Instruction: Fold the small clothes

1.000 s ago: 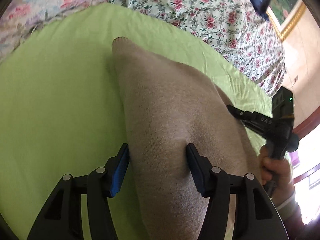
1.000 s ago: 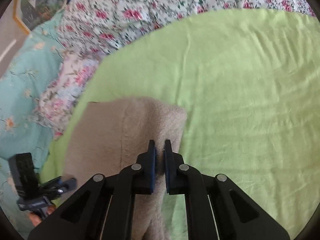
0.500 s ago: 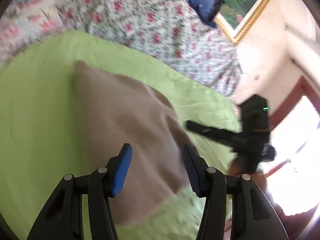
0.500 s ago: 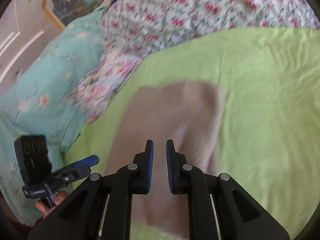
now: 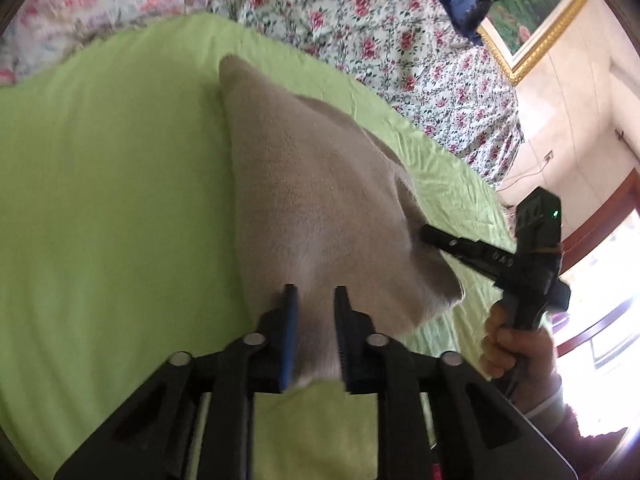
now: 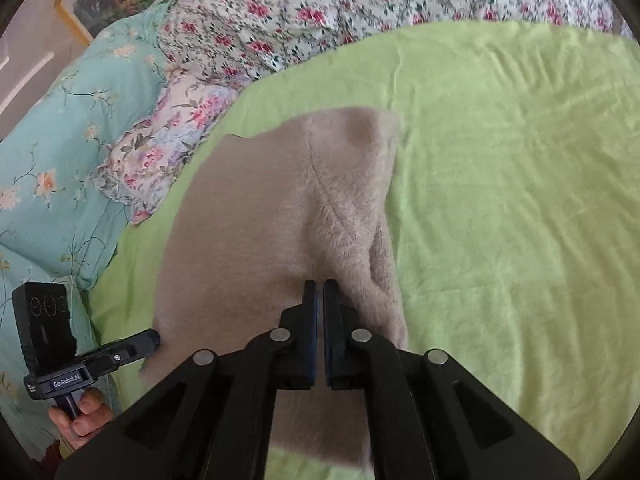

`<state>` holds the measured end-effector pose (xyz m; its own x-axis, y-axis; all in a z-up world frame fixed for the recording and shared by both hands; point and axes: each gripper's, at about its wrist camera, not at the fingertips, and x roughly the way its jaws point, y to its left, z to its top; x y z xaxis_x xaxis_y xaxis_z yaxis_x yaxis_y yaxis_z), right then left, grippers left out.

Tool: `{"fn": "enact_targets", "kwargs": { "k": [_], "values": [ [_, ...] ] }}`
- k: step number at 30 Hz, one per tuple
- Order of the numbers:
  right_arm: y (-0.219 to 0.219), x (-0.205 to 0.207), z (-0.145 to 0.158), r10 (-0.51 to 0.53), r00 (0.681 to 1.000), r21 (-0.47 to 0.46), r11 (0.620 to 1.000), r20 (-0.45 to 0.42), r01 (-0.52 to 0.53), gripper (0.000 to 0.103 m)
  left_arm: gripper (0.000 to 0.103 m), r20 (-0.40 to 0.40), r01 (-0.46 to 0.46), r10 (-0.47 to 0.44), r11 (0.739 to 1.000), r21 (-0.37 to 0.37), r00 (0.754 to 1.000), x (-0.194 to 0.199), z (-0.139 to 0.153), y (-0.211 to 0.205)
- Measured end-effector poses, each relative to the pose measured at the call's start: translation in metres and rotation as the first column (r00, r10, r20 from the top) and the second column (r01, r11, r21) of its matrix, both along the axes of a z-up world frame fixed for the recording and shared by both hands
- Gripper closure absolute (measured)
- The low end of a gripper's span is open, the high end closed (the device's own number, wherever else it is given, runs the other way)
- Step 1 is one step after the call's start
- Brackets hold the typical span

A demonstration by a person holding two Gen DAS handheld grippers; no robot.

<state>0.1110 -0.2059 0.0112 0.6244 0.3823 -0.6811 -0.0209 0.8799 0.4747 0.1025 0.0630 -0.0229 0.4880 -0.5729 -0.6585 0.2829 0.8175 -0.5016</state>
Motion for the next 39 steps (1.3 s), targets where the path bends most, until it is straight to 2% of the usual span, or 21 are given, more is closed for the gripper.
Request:
{"fn": "enact_targets", "kwargs": {
  "k": [1,3,5,6,9,12,15,16,18,19,20,22,25,28,30,36,39],
  "values": [
    [-0.001,-0.005,0.003,0.001,1.000,0.010,1.000,0.006,-0.001,0.099,0.076,0.017,-0.004,0.003,1.000,0.016,1.000,-0.011,0.003,0.002],
    [-0.001,-0.016,0.007,0.004,1.000,0.013,1.000,0.015,-0.004,0.099,0.063,0.038,-0.006,0.004,0.999,0.046,0.999,-0.029,0.005,0.006],
    [0.003,-0.027,0.008,0.021,1.000,0.026,0.999,0.019,-0.021,0.099,0.042,0.062,-0.009,0.003,0.996,0.093,0.998,-0.047,0.004,0.006],
    [0.007,-0.031,0.007,0.031,0.999,0.032,0.999,0.019,-0.032,0.099,0.039,0.074,-0.009,0.001,0.993,0.114,0.997,-0.054,0.001,0.006],
    [0.017,-0.039,0.000,0.071,0.997,0.032,0.997,0.013,-0.071,0.099,0.038,0.089,-0.009,-0.008,0.981,0.195,0.996,-0.062,-0.012,-0.004],
    [0.021,-0.037,-0.014,0.063,0.998,0.007,0.998,-0.021,-0.063,0.099,0.038,0.105,-0.032,0.004,0.964,0.266,0.994,-0.059,-0.025,-0.013],
    [0.015,-0.033,-0.026,0.034,0.998,0.029,0.999,-0.049,-0.033,0.099,0.041,0.140,-0.077,0.027,0.929,0.362,0.990,-0.055,-0.033,-0.022],
    [0.014,-0.033,-0.028,0.026,0.998,0.032,0.999,-0.051,-0.025,0.099,0.046,0.149,-0.099,0.044,0.920,0.379,0.988,-0.052,-0.035,-0.024],
    [0.012,-0.033,-0.029,0.015,0.999,0.026,1.000,-0.050,-0.014,0.099,0.059,0.160,-0.122,0.068,0.926,0.358,0.985,-0.050,-0.034,-0.022],
    [0.011,-0.032,-0.029,0.009,0.999,0.026,1.000,-0.051,-0.008,0.099,0.077,0.178,-0.151,0.092,0.923,0.353,0.980,-0.052,-0.032,-0.021],
    [0.010,-0.032,-0.030,0.006,0.999,0.029,1.000,-0.051,-0.004,0.099,0.090,0.188,-0.174,0.112,0.921,0.349,0.976,-0.054,-0.031,-0.019],
    [0.007,-0.032,-0.031,-0.005,0.999,0.032,0.999,-0.050,0.007,0.099,0.095,0.203,-0.214,0.153,0.923,0.321,0.967,-0.056,-0.028,-0.017],
    [0.003,-0.034,-0.034,-0.020,0.999,0.038,0.999,-0.049,0.021,0.100,0.096,0.213,-0.239,0.169,0.898,0.369,0.962,-0.061,-0.032,-0.021],
    [-0.001,-0.035,-0.035,-0.028,0.998,0.047,0.998,-0.053,0.030,0.100,0.096,0.155,-0.198,0.152,0.915,0.351,0.976,-0.058,-0.039,-0.015],
    [-0.003,-0.036,-0.033,-0.033,0.998,0.036,0.999,-0.058,0.035,0.100,0.096,0.135,-0.167,0.130,0.936,0.310,0.982,-0.063,-0.034,-0.008],
    [0.000,-0.043,-0.010,-0.034,0.999,0.008,0.999,-0.025,0.034,0.099,0.096,0.214,-0.106,0.067,0.979,0.174,0.974,-0.077,0.012,0.007],
    [0.014,-0.040,-0.006,0.018,1.000,0.002,1.000,-0.014,-0.018,0.099,0.091,0.212,0.004,-0.029,0.993,0.117,0.977,-0.060,0.019,-0.011]
  ]
}}
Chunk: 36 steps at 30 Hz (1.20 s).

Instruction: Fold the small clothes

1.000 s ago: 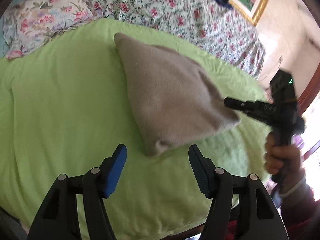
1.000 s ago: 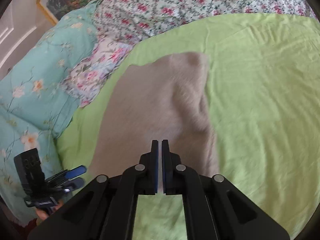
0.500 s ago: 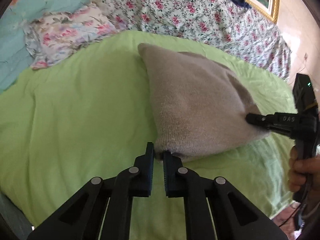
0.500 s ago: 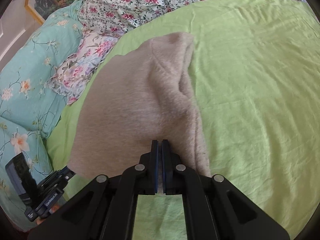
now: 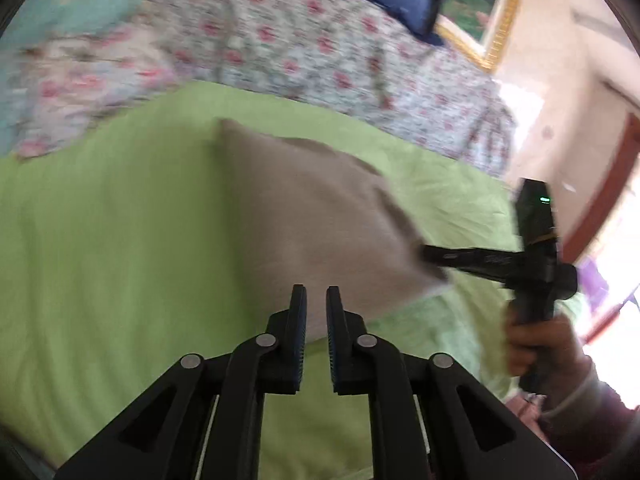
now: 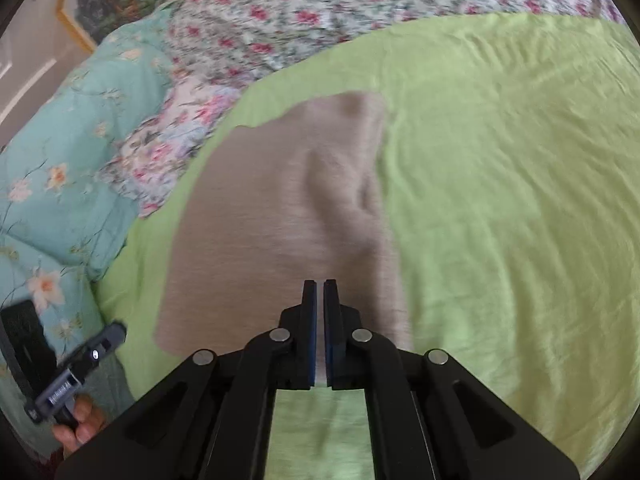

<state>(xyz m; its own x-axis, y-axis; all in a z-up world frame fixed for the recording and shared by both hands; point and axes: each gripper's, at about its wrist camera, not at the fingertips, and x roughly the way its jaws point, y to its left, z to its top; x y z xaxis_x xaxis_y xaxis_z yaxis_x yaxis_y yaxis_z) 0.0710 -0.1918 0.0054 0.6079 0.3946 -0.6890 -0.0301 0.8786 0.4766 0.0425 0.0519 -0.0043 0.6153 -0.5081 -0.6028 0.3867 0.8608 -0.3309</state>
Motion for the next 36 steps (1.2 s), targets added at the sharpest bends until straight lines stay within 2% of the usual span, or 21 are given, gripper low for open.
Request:
{"fn": "enact_targets", "kwargs": {
  "k": [2,4,5,6,9,15,25,28,30,31,32,34,36],
  "values": [
    [0.008,0.001,-0.006,0.004,1.000,-0.052,0.999,-0.017,-0.005,0.099,0.092,-0.015,0.013,-0.013,1.000,0.018,1.000,0.013,-0.012,-0.011],
    [0.006,0.000,-0.015,-0.015,0.999,-0.114,0.993,-0.042,0.010,0.099,0.094,-0.113,0.023,-0.016,0.998,0.059,0.993,0.033,-0.039,-0.020],
    [0.003,-0.001,-0.020,-0.020,0.999,-0.134,0.991,-0.043,0.014,0.099,0.099,-0.165,0.029,-0.016,0.997,0.077,0.986,0.039,-0.055,-0.023],
    [0.000,-0.002,-0.023,-0.024,0.999,-0.135,0.991,-0.040,0.018,0.100,0.100,-0.170,0.028,-0.015,0.997,0.070,0.985,0.040,-0.059,-0.023],
    [-0.009,-0.004,-0.025,-0.043,0.998,-0.120,0.992,-0.035,0.038,0.102,0.099,-0.160,0.012,-0.001,0.997,0.070,0.987,0.036,-0.057,-0.024],
    [-0.007,-0.009,-0.024,-0.045,0.999,-0.168,0.985,-0.019,0.041,0.102,0.099,-0.178,-0.018,0.024,0.999,0.039,0.984,0.031,-0.060,-0.021],
    [-0.015,-0.031,-0.020,-0.087,0.996,-0.141,0.987,-0.028,0.082,0.100,0.099,-0.183,-0.031,0.048,0.995,0.092,0.982,0.027,-0.047,-0.020],
    [-0.014,-0.034,-0.005,-0.095,0.995,-0.125,0.988,0.005,0.095,0.099,0.094,-0.163,-0.035,0.051,0.994,0.103,0.985,0.023,-0.040,-0.020],
    [-0.012,-0.027,0.005,-0.094,0.995,-0.133,0.986,0.030,0.097,0.099,0.081,-0.150,-0.040,0.055,0.994,0.099,0.987,0.019,-0.034,-0.018],
    [-0.014,-0.019,0.010,-0.095,0.995,-0.130,0.987,0.037,0.099,0.095,0.076,-0.142,-0.045,0.058,0.994,0.095,0.988,0.019,-0.031,-0.017],
    [-0.017,-0.010,0.014,-0.100,0.994,-0.115,0.988,0.044,0.105,0.091,0.067,-0.132,-0.056,0.069,0.994,0.097,0.989,0.019,-0.026,-0.015],
    [-0.024,0.008,0.017,-0.111,0.992,-0.077,0.990,0.063,0.116,0.058,0.062,-0.112,-0.081,0.091,0.992,0.098,0.990,0.020,-0.020,-0.011],
    [-0.031,0.031,0.017,-0.124,0.990,-0.036,0.991,0.070,0.127,0.055,0.060,-0.101,-0.096,0.106,0.991,0.091,0.989,0.023,-0.016,-0.005]
  ]
}}
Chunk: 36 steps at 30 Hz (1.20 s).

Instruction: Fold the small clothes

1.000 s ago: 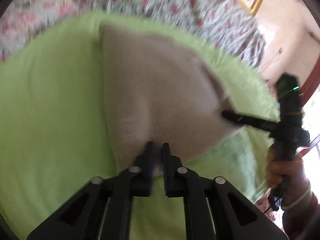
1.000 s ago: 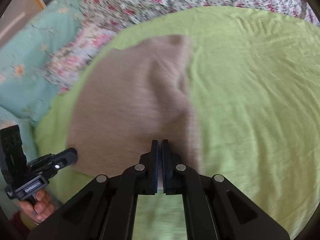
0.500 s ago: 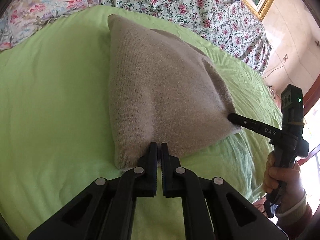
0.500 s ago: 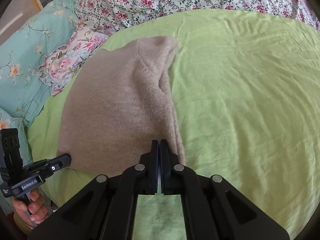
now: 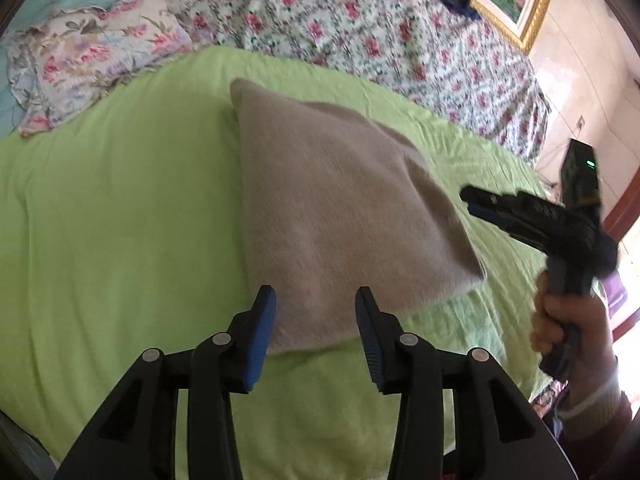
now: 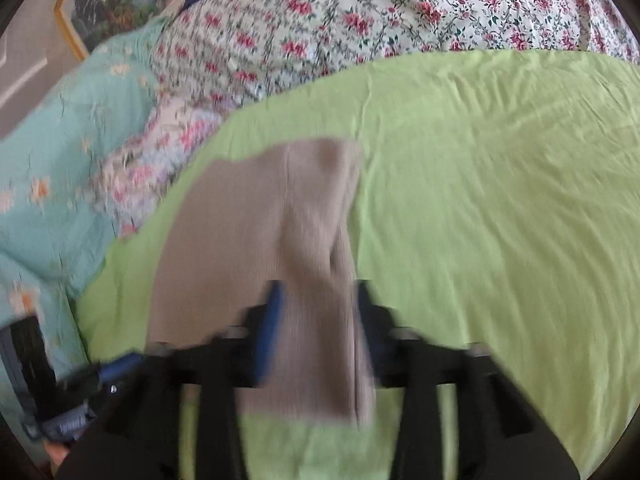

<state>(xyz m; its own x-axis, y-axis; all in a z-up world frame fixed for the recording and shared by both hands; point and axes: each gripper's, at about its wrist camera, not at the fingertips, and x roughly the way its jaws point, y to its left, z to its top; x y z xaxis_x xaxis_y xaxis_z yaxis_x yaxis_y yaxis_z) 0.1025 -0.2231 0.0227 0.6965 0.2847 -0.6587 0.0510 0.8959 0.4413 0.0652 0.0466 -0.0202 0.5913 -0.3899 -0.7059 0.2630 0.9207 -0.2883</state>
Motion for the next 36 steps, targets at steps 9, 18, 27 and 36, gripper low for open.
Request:
{"fn": "enact_targets", "kwargs": {
  "k": [9,18,27,36],
  "values": [
    [-0.026,0.110,-0.037,0.030,0.993,0.249,0.968,-0.115,-0.001,0.076,0.060,-0.053,-0.060,0.060,0.998,-0.002,0.997,0.032,-0.011,0.017],
    [-0.014,0.100,-0.038,-0.036,0.994,0.091,0.995,-0.102,0.045,0.093,0.058,-0.103,-0.057,0.059,0.998,0.024,0.993,0.049,-0.030,0.010],
    [0.016,0.046,0.021,0.004,0.998,0.025,1.000,0.058,-0.005,0.081,0.058,-0.104,-0.063,0.065,0.998,0.018,0.992,0.044,-0.029,0.009],
    [0.022,0.041,-0.027,0.009,0.996,0.030,1.000,-0.084,-0.007,0.085,0.056,-0.087,-0.057,0.062,0.997,0.056,0.994,0.038,-0.026,0.005]
  ]
}}
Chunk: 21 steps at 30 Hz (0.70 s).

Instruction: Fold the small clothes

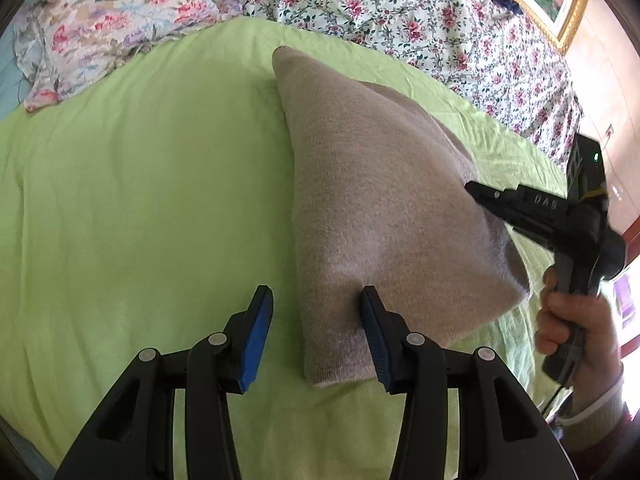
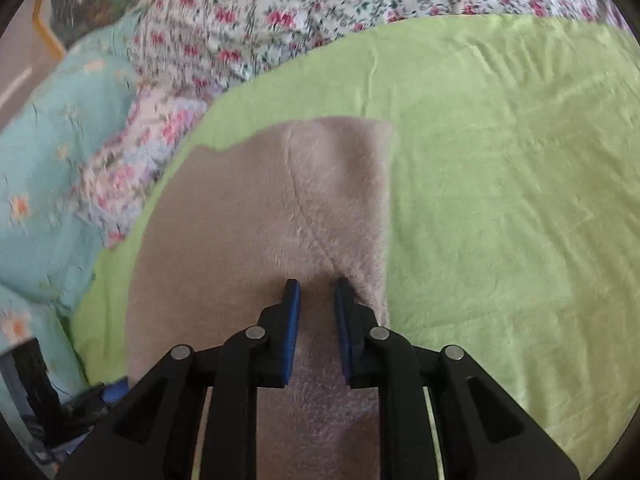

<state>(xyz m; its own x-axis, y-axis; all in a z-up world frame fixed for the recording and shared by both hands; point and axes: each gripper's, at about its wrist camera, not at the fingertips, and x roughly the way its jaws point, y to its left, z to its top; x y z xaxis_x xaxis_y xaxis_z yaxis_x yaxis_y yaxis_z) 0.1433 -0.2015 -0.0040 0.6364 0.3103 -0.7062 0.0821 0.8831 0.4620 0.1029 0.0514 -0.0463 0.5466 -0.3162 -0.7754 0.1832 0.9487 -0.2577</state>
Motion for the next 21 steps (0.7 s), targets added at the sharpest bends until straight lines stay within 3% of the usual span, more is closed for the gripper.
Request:
{"fn": "enact_targets", "kwargs": {
  "k": [3,5,7,9,12,15,21],
  "values": [
    [0.007,-0.014,0.019,0.006,1.000,-0.035,0.999,0.023,-0.005,0.081,0.054,0.016,0.002,-0.002,1.000,0.024,1.000,-0.007,0.004,-0.001],
    [0.009,-0.032,0.030,0.008,0.999,-0.037,0.999,0.043,-0.007,0.078,0.044,0.016,-0.004,0.004,0.999,0.033,1.000,-0.012,0.006,0.001],
    [0.011,-0.054,0.037,0.009,0.998,-0.046,0.999,0.064,-0.006,0.061,0.031,0.020,-0.024,0.023,0.999,0.046,1.000,-0.019,0.007,0.003],
    [0.015,-0.074,0.038,0.020,0.997,-0.074,0.997,0.076,-0.015,0.052,0.018,0.024,-0.046,0.045,0.997,0.059,0.999,-0.028,0.007,0.005],
    [0.024,-0.100,0.037,0.040,0.997,-0.108,0.994,0.068,-0.032,0.049,0.017,0.027,-0.049,0.047,0.997,0.067,0.999,-0.039,0.009,0.007],
    [0.034,-0.123,0.034,0.044,0.997,-0.153,0.988,0.066,-0.034,0.030,0.011,0.042,-0.048,0.044,0.993,0.105,0.998,-0.052,0.009,0.005],
    [0.051,-0.178,0.031,0.068,0.994,-0.264,0.964,0.082,-0.044,0.012,0.007,0.115,-0.032,0.002,0.966,0.257,0.993,-0.086,0.009,-0.006]
  ]
}}
